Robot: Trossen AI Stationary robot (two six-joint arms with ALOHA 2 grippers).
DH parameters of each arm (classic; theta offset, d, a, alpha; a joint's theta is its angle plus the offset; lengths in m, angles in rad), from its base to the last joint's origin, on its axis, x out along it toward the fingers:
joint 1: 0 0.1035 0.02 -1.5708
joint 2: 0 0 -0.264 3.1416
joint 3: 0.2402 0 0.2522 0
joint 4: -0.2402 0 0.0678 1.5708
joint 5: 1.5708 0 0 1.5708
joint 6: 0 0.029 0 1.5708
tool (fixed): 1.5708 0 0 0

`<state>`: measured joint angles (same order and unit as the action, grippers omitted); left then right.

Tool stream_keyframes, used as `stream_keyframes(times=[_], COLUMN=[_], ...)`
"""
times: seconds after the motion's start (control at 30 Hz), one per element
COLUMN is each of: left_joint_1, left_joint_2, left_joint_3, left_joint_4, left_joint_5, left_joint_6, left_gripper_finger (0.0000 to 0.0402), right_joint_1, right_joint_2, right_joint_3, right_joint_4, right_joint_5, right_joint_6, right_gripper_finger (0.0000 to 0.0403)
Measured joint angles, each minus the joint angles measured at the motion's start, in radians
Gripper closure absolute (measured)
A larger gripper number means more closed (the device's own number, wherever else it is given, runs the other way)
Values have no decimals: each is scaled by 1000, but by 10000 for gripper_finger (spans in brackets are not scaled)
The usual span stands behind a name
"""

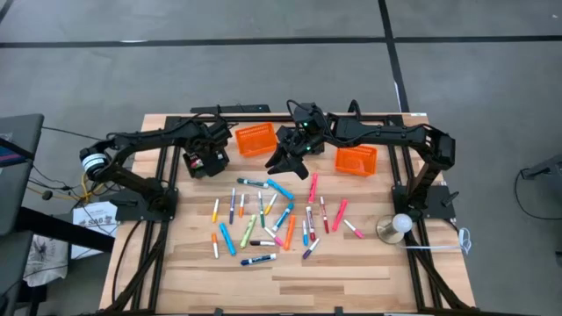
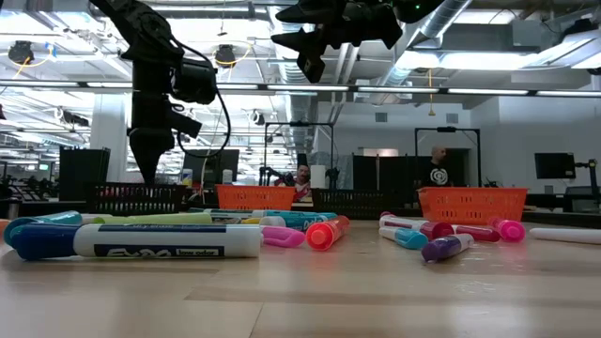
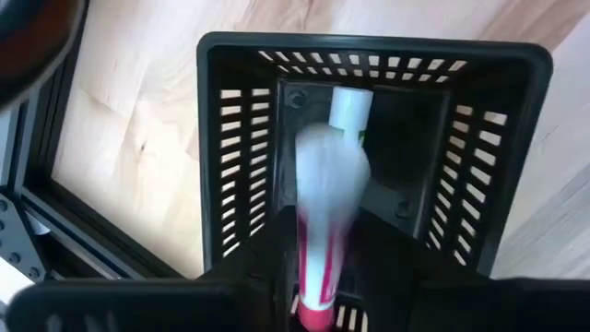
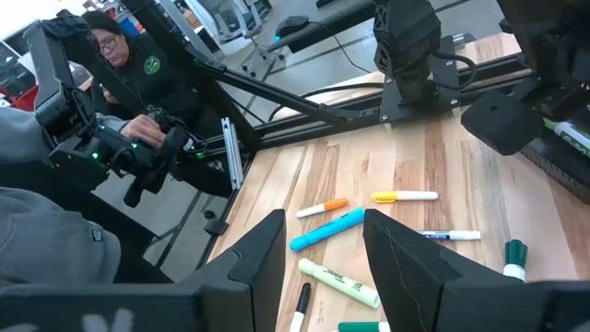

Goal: Pick & Place Markers
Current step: Put the large pink marker pen into the left black bin, then put the large red marker pen into the left black bin

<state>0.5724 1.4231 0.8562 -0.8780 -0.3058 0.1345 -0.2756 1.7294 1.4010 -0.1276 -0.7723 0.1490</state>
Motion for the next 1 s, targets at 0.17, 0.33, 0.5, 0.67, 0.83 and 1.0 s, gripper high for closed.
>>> stream_keyframes(times=[0.17,0.33,0.5,0.67,0.83,1.0], left_joint_1=[0,0,-17,-85,-197,-342], left_joint_2=[0,-17,-148,-379,-608,-760], left_joint_3=[0,15,87,101,43,-27], left_joint_4=[1,-15,-49,-23,45,105], left_joint_5=[0,-9,44,225,324,330], left_joint_6=[0,0,-73,-144,-281,-444], left_gripper_finger=[278,250,236,238,243,243], right_joint_1=[0,0,-4,-12,14,48], right_joint_2=[0,0,0,0,0,0], right_joint_3=[0,0,0,0,0,0], right_joint_4=[0,0,-26,-150,-227,-248], right_joint_5=[-1,-14,-47,-115,-119,-120], right_joint_6=[0,0,-21,-51,-97,-106], right_gripper_finger=[266,266,264,270,275,275])
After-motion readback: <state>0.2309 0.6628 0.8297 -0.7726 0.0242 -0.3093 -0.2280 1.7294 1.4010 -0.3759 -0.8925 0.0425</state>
